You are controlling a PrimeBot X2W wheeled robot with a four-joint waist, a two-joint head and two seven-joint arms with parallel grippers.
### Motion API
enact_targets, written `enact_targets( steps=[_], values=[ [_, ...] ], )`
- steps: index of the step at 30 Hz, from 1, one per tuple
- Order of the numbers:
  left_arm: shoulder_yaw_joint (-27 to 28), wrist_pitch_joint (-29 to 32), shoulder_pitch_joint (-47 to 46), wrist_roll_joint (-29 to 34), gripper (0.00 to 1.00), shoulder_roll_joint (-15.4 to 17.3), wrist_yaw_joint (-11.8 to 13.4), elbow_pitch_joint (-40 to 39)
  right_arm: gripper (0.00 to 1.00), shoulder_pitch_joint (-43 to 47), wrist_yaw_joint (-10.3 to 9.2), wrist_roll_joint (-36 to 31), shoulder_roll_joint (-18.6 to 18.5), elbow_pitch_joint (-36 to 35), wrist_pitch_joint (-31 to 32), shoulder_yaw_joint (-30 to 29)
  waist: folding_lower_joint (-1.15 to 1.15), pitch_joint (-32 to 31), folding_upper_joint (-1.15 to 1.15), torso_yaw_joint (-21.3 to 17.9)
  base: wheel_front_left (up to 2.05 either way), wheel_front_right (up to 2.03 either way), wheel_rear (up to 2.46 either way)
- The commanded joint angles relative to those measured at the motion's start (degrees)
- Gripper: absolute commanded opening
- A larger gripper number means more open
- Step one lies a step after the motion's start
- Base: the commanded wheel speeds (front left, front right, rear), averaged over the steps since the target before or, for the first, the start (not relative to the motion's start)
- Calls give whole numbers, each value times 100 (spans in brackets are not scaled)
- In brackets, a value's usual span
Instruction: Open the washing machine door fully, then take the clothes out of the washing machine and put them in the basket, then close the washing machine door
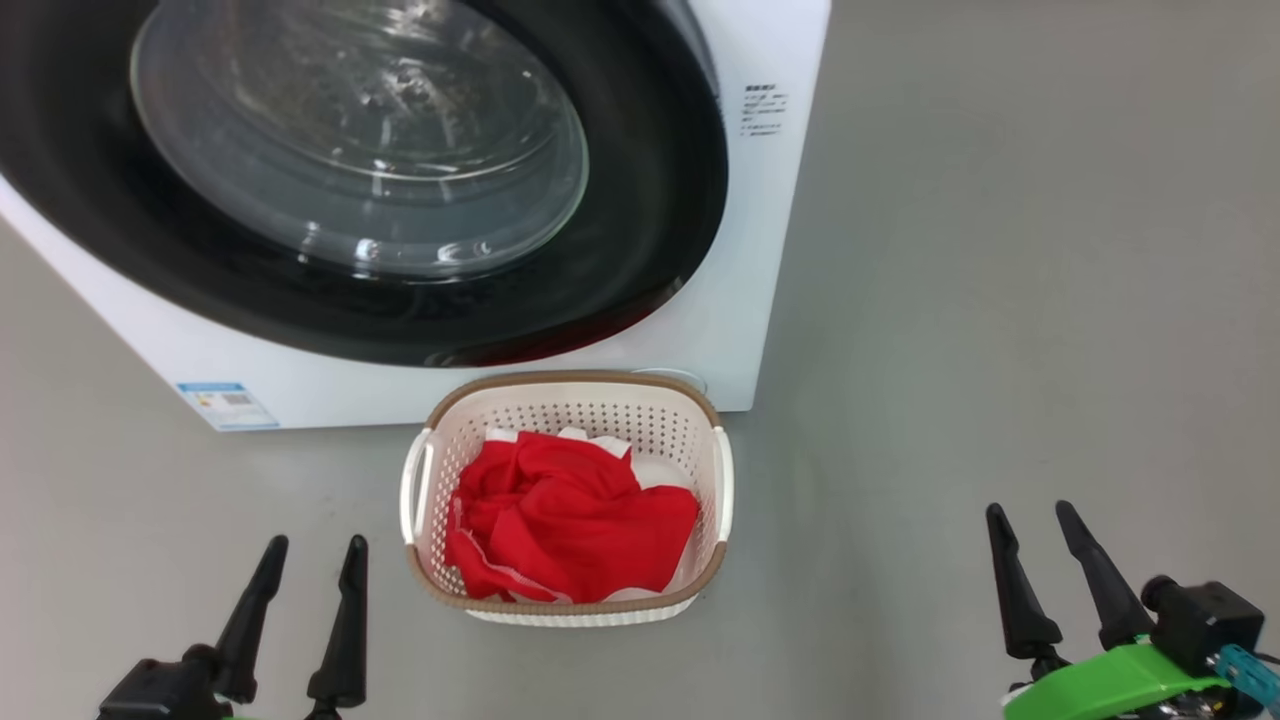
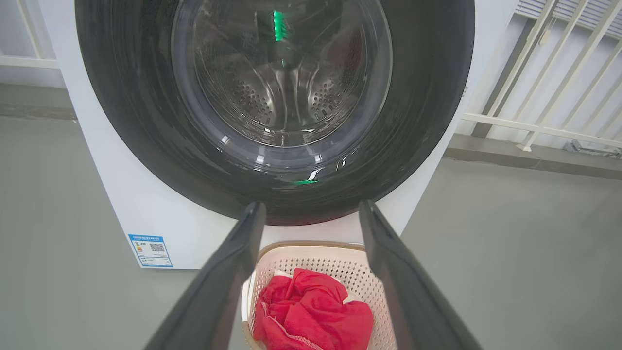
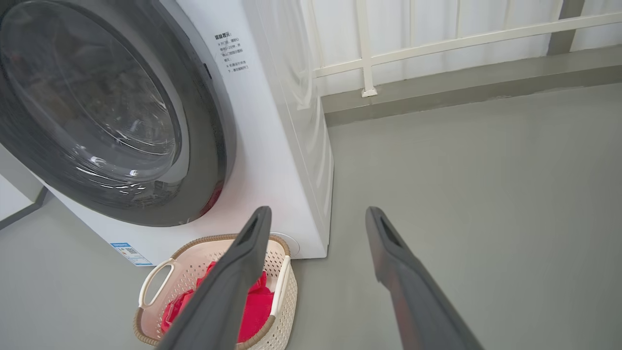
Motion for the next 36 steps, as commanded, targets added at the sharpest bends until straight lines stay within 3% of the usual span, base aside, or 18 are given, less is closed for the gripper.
enact_targets(
  steps=[1,23,24,29,36],
  values=[
    [213,-52,-45,49,100,134,-31,-156,100,-5,-6,58,-22,-164,-36,91,0,-51,0,-57,0,0,0],
    [287,-52,92,-114,100,103,-31,-122,100,190,-6,85,-22,-250,-36,-10,0,-148,0,-112,0,0,0],
    [76,1,138,-87,0,12,1,4,0,171,0,51,34,-98,0,-103,0,-148,0,-113,0,0,0],
    [1,39,146,-101,0,-162,10,353,0,171,0,65,142,265,6,-69,0,-150,0,-115,0,0,0],
    [23,140,128,-522,0,-162,8,338,0,145,0,482,114,217,103,-63,13,-198,0,-130,0,0,0]
  ],
)
